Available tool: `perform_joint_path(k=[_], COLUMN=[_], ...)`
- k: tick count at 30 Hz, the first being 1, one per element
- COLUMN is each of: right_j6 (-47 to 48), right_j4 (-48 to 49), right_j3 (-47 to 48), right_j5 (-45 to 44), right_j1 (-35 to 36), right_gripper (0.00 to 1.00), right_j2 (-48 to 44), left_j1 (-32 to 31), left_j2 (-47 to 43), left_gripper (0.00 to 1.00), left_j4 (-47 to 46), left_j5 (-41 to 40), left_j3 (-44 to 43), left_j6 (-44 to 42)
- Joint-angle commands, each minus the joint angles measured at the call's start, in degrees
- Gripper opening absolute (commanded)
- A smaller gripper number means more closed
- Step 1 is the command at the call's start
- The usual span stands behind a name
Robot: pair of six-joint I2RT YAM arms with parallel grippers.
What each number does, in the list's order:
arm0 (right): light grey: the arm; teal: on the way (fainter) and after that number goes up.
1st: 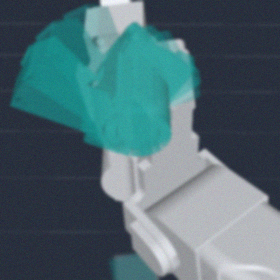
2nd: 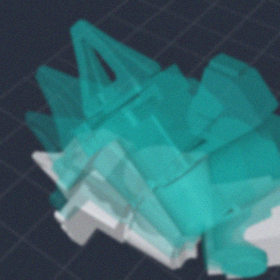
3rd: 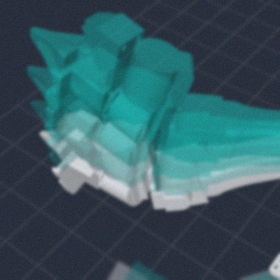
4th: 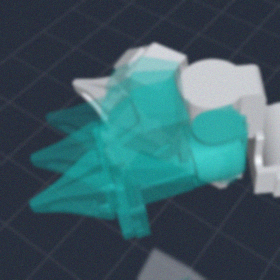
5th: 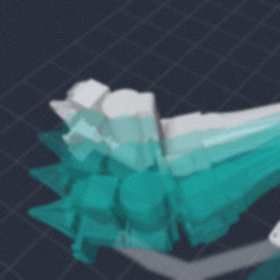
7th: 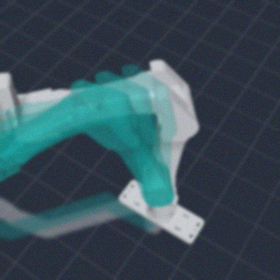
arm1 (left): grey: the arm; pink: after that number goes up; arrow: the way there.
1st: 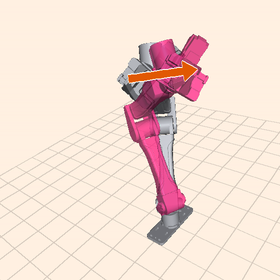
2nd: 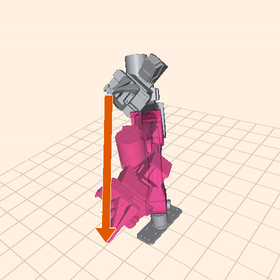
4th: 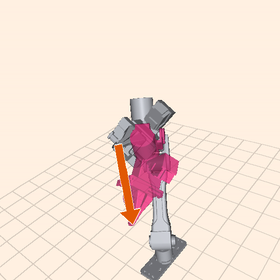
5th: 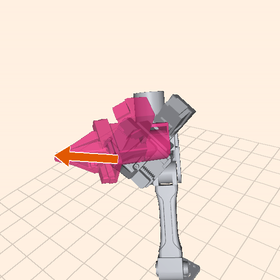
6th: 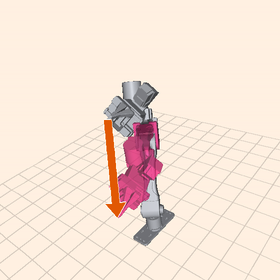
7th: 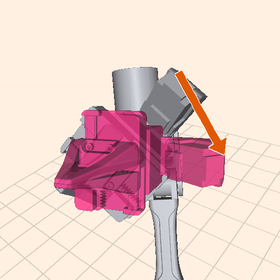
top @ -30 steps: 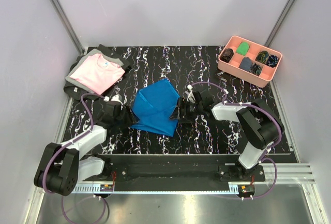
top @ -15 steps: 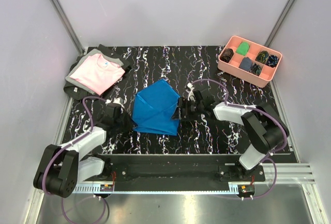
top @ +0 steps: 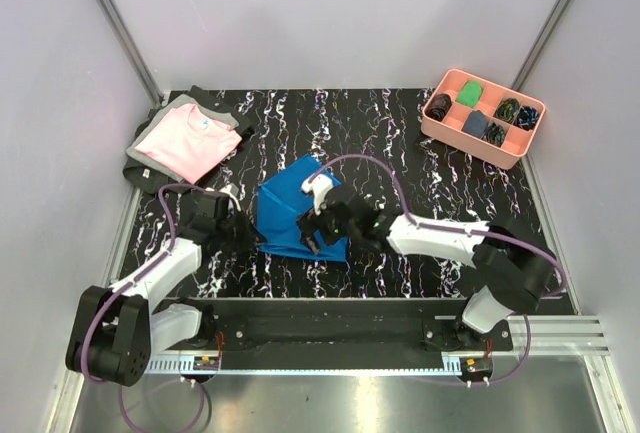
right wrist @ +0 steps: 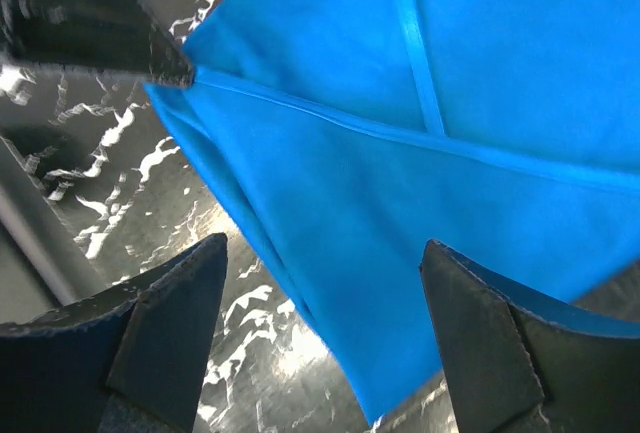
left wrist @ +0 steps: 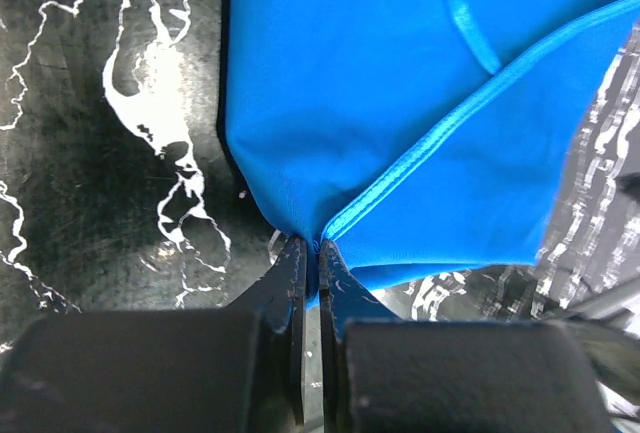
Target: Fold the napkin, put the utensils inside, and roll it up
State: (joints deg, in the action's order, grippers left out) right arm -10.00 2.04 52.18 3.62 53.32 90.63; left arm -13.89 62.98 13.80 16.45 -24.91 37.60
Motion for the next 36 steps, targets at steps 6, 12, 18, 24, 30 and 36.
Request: perform_joint_path(k=[6, 12, 18, 24, 30, 36], right_j6=[16.05, 19.13, 22.65, 23.88, 25.11, 27.05], right_j4=[11.14, 11.58, 11.40, 11.23, 9.56, 4.39], right_j3=[2.74, 4.50, 6.17, 6.70, 6.62, 8.02], right_j5=[-17.14, -22.07, -28.39, -35.78, -36.49, -31.05], right_j1=[11.97, 15.76, 18.05, 18.22, 18.22, 18.22], right_gripper=[0.88, 0.88, 0.88, 0.82, 0.47, 0.22], right_j2=[6.74, 11.40, 15.62, 18.35, 19.41, 19.32], left_j1=[5.54, 6.68, 7.39, 7.65, 7.82, 7.83], left_j2=[0.30, -0.23, -0.05, 0.21, 0.83, 1.88], left_gripper=[0.00, 0.00, 0.00, 0.00, 0.00, 0.28], left_j4=[1.58, 1.67, 1.58, 1.40, 0.61, -1.23], left_j5=[10.62, 11.59, 12.12, 12.47, 12.91, 13.26], left_j3=[-4.45, -4.27, -4.54, -4.62, -4.80, -4.36], left_j6=[-2.18, -2.18, -2.36, -2.45, -2.45, -1.92])
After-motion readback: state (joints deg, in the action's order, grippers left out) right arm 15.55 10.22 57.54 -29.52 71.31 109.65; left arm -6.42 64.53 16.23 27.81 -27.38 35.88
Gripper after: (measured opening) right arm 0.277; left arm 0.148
